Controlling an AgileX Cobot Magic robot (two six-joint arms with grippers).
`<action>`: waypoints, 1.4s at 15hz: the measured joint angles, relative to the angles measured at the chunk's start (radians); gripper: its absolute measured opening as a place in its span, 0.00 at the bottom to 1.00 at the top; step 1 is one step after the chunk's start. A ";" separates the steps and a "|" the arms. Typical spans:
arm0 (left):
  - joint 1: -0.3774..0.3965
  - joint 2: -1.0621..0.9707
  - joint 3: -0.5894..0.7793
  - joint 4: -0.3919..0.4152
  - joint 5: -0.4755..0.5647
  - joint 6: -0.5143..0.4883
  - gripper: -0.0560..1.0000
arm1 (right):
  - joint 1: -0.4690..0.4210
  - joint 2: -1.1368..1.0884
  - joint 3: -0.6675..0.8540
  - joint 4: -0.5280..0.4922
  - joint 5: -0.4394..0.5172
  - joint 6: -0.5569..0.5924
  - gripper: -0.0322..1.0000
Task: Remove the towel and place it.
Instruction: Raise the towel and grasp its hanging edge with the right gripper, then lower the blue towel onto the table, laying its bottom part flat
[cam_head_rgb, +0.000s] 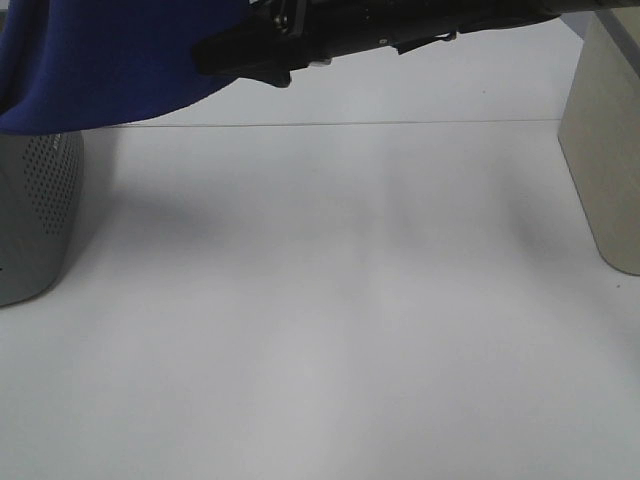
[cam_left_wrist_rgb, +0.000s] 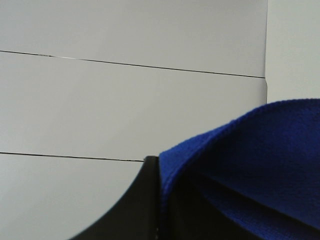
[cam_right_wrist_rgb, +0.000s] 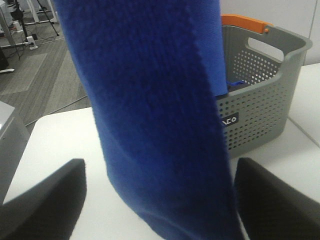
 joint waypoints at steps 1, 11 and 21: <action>0.000 0.002 0.000 0.000 0.000 0.000 0.05 | 0.018 0.005 -0.001 -0.001 0.016 0.000 0.78; 0.000 0.013 0.001 0.000 0.006 0.001 0.05 | -0.008 -0.051 -0.004 -0.124 0.135 0.282 0.06; 0.000 0.046 0.001 -0.094 0.007 -0.215 0.05 | -0.013 -0.173 -0.015 -0.431 0.036 0.904 0.04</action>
